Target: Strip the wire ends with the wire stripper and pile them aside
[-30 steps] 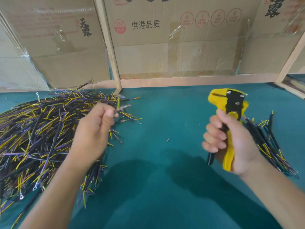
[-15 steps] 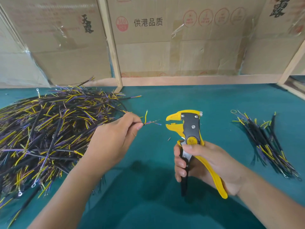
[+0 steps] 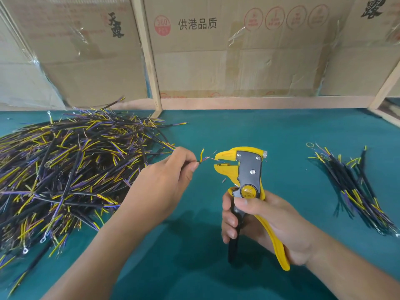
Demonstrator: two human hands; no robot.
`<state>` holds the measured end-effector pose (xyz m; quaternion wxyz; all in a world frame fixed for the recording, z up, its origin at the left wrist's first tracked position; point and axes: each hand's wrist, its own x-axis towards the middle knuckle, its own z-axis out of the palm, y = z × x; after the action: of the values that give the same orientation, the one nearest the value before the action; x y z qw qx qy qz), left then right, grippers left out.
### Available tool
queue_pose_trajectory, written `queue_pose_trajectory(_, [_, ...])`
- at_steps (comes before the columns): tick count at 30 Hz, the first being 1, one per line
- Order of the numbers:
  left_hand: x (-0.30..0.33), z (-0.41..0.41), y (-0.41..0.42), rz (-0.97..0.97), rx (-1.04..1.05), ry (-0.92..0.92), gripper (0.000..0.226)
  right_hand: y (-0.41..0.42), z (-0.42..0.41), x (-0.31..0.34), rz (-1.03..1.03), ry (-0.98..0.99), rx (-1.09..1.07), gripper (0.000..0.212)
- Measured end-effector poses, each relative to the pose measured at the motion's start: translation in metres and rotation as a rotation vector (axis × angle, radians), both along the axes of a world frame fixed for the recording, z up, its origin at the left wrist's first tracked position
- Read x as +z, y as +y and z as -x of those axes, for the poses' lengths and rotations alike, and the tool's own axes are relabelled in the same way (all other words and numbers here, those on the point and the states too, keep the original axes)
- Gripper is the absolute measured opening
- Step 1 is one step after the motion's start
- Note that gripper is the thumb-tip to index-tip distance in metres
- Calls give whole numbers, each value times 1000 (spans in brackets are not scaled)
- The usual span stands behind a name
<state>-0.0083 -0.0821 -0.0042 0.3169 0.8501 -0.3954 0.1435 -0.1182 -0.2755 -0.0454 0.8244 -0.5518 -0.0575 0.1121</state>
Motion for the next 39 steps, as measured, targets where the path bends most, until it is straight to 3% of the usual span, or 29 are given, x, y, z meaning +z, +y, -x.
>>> queue_pose_trajectory(10, [-3, 4, -2, -6, 1, 47, 26, 4, 1, 0, -14, 59, -51, 30])
queue_pose_trajectory(16, [-4, 6, -2, -16, -28, 58, 39, 4, 1, 3, 6, 92, -92, 38])
queue_pose_trajectory(34, [-6, -20, 13, -40, -203, -155, 30, 7, 4, 9, 187, 68, -170, 61])
queue_pose_trajectory(39, [-5, -27, 19, -42, -259, -158, 23, 13, 7, 8, 183, 62, -158, 55])
